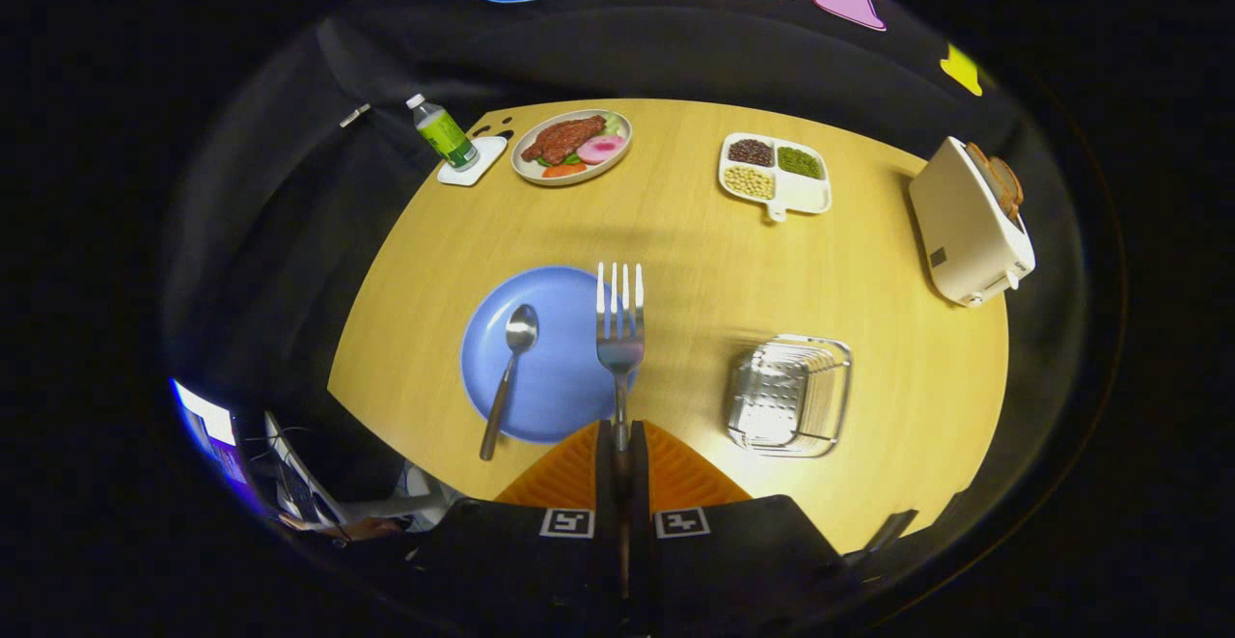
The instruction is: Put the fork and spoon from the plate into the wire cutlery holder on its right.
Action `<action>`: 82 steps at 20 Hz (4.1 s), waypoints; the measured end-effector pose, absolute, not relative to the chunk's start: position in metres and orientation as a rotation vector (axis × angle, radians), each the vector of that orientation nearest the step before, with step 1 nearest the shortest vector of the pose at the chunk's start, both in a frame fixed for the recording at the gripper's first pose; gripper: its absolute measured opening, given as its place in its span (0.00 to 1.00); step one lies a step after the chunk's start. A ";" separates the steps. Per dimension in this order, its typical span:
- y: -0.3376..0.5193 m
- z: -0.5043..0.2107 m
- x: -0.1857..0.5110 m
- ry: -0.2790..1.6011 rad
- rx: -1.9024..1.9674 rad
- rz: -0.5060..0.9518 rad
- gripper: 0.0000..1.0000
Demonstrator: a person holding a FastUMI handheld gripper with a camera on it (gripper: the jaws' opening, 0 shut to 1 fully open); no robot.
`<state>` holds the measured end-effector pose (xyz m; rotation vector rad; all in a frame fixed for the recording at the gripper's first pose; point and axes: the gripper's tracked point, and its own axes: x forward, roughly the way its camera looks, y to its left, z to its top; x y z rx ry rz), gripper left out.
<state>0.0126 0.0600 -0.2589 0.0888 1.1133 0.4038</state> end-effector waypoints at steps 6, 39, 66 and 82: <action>-0.029 -0.279 -0.001 1.383 -0.032 0.391 0.08; 0.008 -0.284 0.058 1.283 -0.068 0.383 0.22; 0.283 -0.392 0.027 1.317 0.039 0.409 0.53; 0.250 -0.316 0.030 1.198 0.260 0.512 0.05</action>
